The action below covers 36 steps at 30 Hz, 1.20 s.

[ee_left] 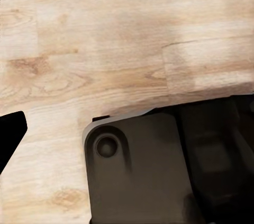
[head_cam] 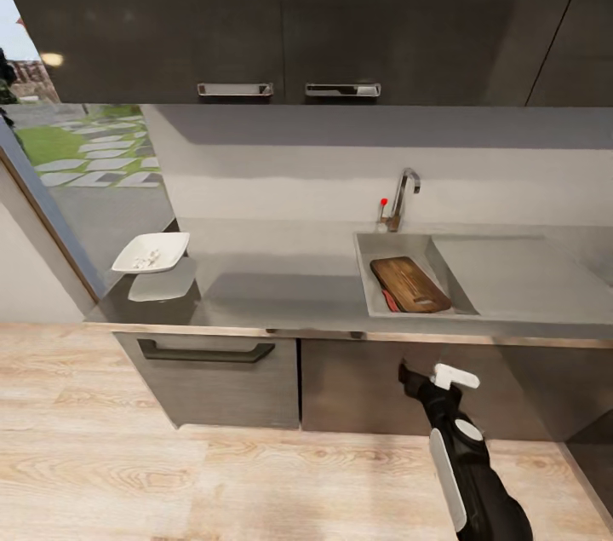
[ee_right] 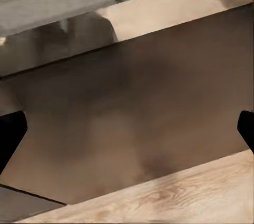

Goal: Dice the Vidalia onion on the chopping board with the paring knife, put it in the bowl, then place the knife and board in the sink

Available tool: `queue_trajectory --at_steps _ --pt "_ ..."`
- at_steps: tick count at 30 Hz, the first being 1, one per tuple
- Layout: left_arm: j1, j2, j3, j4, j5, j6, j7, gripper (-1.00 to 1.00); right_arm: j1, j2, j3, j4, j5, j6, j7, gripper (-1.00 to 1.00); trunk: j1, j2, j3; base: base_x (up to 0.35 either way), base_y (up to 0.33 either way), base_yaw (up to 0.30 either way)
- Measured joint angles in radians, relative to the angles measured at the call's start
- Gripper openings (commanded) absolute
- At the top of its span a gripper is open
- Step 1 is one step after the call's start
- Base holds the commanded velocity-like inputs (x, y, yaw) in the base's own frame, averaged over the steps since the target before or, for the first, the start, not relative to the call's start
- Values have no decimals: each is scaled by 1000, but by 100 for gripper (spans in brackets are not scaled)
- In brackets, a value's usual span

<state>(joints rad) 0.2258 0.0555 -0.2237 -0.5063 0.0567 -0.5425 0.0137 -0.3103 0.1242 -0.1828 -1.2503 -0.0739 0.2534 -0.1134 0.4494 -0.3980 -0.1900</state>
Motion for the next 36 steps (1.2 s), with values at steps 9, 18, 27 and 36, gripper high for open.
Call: queue_trajectory --at_steps 9,18,27,36 --pt "-45 0 3 0 5 5 4 100 20 -8 2 652 135 -482 40 100 0 0 0 0 0 0" --pt "-48 4 6 12 9 2 4 100 51 -49 3 1215 191 -869 48 100 0 0 0 0 0 0" --pt "-48 9 7 23 10 2 4 100 275 -51 7 1236 192 -881 119 100 0 0 0 0 0 0" --pt "-48 24 6 171 6 -1 7 100 282 -51 -3 1233 131 -878 114 100 0 0 5 0 0 0"
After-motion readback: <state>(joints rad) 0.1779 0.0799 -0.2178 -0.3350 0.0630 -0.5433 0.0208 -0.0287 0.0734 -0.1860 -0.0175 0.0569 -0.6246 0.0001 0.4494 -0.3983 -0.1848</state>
